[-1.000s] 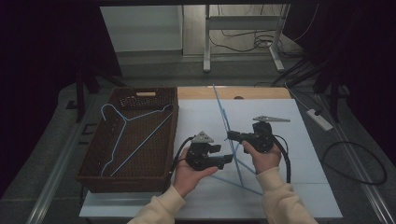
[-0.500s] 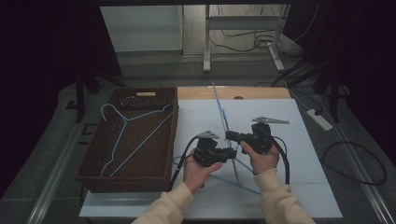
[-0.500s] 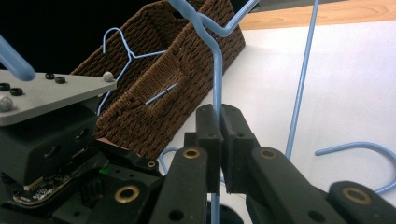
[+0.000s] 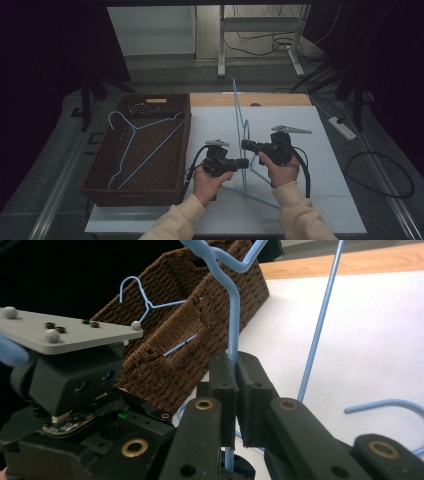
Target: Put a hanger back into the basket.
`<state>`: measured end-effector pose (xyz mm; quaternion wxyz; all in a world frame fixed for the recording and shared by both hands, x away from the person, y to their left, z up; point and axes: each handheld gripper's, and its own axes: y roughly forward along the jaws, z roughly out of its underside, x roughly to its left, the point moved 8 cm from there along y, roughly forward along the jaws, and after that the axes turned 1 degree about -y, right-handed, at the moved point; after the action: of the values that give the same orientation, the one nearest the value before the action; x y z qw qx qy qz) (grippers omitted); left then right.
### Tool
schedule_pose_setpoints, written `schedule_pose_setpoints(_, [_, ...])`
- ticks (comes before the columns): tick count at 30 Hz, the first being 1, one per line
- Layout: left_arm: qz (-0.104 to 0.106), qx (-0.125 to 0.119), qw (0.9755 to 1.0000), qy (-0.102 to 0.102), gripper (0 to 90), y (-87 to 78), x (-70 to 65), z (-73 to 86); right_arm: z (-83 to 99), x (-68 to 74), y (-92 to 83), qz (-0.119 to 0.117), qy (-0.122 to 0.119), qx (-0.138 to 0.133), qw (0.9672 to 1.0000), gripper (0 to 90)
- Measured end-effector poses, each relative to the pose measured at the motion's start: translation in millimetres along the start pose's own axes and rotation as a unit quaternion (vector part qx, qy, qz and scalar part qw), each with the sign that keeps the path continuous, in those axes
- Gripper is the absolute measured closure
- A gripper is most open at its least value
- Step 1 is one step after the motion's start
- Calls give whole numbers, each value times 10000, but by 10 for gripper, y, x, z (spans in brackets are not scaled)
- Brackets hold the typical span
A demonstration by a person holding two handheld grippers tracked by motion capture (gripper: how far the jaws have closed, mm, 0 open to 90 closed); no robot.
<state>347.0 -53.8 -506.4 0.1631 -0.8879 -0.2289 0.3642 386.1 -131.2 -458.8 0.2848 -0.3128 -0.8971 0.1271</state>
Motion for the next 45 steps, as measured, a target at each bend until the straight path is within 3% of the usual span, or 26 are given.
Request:
schedule_pose_setpoints(7, [93, -75, 9998, -137, 871, -70, -65, -10, -39, 58, -57, -190, -285, -149, 9993, 765])
schedule_pose_setpoints(12, [190, -120, 9995, -224, 871, -119, -113, -20, -58, 119, -163, -383, -498, -258, 9977, 581])
schedule_pose_setpoints(17, [298, -122, 9992, -239, 871, -188, -170, -30, -69, 86, -333, -324, -772, -445, 9955, 439])
schedule_pose_setpoints(20, [391, -127, 9988, -277, 871, -238, -227, -42, -46, -16, -434, -224, -772, -481, 9956, 382])
schedule_pose_setpoints(27, [557, -36, 9982, -240, 871, -313, -360, -79, 84, -306, -640, 9, -611, -555, 9966, 355])
schedule_pose_setpoints(35, [630, 115, 9979, -26, 871, -492, -516, -168, 212, -465, -751, 191, -561, -486, 9971, 355])
schedule_pose_setpoints(45, [358, 379, 9982, 308, 872, -881, -369, -276, 312, -546, -778, 281, -524, -366, 9976, 355])
